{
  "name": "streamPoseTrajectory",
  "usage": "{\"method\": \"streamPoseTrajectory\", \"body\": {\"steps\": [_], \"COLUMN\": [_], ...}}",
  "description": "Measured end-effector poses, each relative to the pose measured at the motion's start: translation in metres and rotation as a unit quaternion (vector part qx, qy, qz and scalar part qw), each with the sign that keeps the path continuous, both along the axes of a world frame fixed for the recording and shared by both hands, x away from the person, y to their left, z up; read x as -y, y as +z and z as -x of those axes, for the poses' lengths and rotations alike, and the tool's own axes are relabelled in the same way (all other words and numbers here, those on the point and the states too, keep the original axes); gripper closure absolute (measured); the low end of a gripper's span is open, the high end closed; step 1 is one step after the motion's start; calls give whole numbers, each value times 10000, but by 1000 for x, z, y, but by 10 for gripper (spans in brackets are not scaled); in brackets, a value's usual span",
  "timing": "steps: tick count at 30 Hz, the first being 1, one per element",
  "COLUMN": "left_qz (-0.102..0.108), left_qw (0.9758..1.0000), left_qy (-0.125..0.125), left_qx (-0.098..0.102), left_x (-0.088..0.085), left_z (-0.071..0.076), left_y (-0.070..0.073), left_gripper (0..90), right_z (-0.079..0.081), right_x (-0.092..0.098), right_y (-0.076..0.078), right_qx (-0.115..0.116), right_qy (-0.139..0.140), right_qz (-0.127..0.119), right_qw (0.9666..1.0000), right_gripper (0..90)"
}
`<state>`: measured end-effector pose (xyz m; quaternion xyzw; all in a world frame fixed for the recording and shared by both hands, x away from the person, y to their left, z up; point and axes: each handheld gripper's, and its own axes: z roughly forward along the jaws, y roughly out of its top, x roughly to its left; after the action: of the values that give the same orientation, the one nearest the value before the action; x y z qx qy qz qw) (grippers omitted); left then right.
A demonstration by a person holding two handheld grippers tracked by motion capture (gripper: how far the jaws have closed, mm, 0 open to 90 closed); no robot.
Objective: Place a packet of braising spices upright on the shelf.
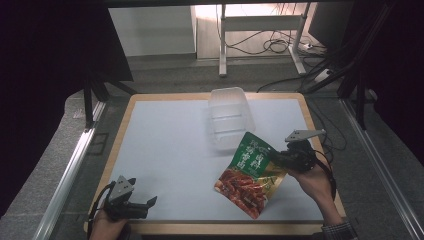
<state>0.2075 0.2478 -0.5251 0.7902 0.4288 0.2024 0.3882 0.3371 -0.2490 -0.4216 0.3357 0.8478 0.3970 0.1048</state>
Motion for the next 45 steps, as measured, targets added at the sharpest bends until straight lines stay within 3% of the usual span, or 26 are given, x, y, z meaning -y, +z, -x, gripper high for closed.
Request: {"method": "streamPoseTrajectory", "body": {"steps": [13,22,33,45], "left_qz": [-10,-17,-24,-42], "left_qw": [10000,10000,10000,10000], "left_qy": [-7,-21,-32,-39], "left_qx": [-2,11,19,32], "left_x": [0,0,0,0], "left_z": [0,0,0,0], "left_y": [0,0,0,0], "left_gripper": [24,24,24,24], "right_z": [4,4,1,-17], "right_x": [-15,-34,-57,-76], "right_y": [25,44,65,78], "right_qx": [-17,12,216,381], "right_qy": [526,883,1117,1089], "right_qz": [-382,-636,-540,-482], "right_qw": [9979,9941,9920,9922], "right_gripper": [890,890,890,891]}}
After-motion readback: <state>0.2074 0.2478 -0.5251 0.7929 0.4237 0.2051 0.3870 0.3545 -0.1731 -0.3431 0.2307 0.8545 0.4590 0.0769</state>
